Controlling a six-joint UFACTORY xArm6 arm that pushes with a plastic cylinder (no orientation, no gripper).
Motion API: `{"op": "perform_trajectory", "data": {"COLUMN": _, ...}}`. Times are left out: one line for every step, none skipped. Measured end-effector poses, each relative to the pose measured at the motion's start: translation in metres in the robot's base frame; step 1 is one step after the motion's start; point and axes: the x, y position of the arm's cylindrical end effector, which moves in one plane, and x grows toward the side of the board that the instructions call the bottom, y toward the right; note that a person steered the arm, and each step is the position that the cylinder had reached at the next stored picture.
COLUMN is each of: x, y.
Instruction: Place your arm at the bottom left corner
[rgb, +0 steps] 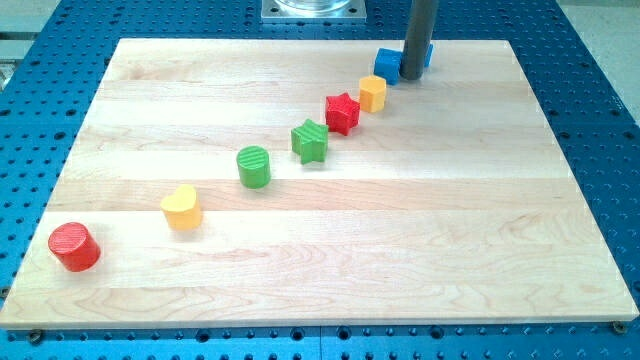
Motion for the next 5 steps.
{"op": "perform_trajectory", "data": {"x": 0.003, "y": 0.007}}
{"op": "perform_trajectory", "data": {"x": 0.085, "y": 0.033}}
{"op": "perform_trajectory", "data": {"x": 0.213, "y": 0.054}}
{"op": "perform_trajectory", "data": {"x": 0.32, "y": -0.033}}
{"op": "perform_trajectory", "data": {"x": 0.354, "y": -0.085}}
